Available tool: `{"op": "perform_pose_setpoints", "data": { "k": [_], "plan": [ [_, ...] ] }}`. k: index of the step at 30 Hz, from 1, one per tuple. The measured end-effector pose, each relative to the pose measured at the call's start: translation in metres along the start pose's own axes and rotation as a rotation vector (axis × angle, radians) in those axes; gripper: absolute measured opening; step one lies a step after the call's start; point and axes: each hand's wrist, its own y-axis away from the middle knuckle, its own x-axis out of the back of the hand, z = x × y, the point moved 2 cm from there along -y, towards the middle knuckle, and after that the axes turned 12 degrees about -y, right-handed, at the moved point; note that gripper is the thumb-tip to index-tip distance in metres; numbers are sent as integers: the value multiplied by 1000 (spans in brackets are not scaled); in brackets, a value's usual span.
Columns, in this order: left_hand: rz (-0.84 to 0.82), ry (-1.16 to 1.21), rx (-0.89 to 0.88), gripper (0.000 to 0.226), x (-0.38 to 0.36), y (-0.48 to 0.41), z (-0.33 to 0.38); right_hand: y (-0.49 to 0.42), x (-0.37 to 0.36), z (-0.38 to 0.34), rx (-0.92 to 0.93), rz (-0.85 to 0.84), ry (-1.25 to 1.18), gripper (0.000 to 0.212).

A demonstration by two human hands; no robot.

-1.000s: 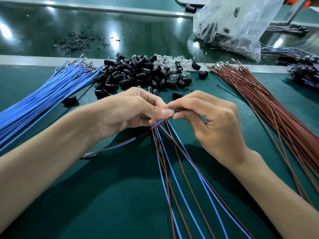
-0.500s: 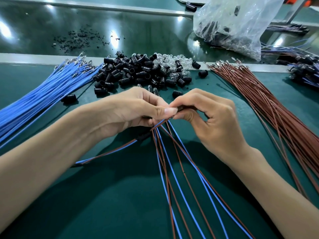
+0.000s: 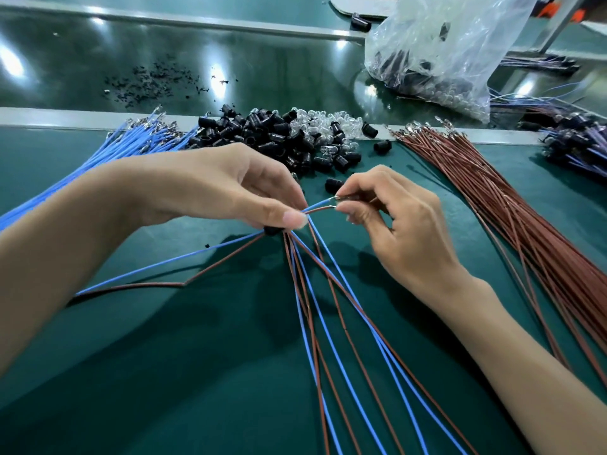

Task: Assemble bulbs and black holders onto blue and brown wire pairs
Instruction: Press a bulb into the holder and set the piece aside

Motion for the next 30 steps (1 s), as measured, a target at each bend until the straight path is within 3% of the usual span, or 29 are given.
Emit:
{"op": "perform_pose_setpoints", "data": {
  "k": [8, 14, 19, 23, 26, 30],
  "plan": [
    [-6, -141, 41, 28, 9, 3, -9, 0, 4, 4, -101, 46, -119, 4],
    [6, -146, 63, 44, 9, 2, -10, 0, 3, 2, -92, 22, -147, 4],
    [78, 9, -53, 46, -8, -4, 3, 1, -1, 0, -59, -10, -159, 5],
    [94, 105, -84, 35, -23, -7, 8, 1, -4, -4, -79, -3, -226, 2],
    [135, 185, -100, 30, -21, -7, 7, 2, -2, -5, -184, 31, -385, 14],
    [87, 219, -103, 29, -21, -8, 6, 4, -11, -11, -254, -70, -561, 46]
  ]
}}
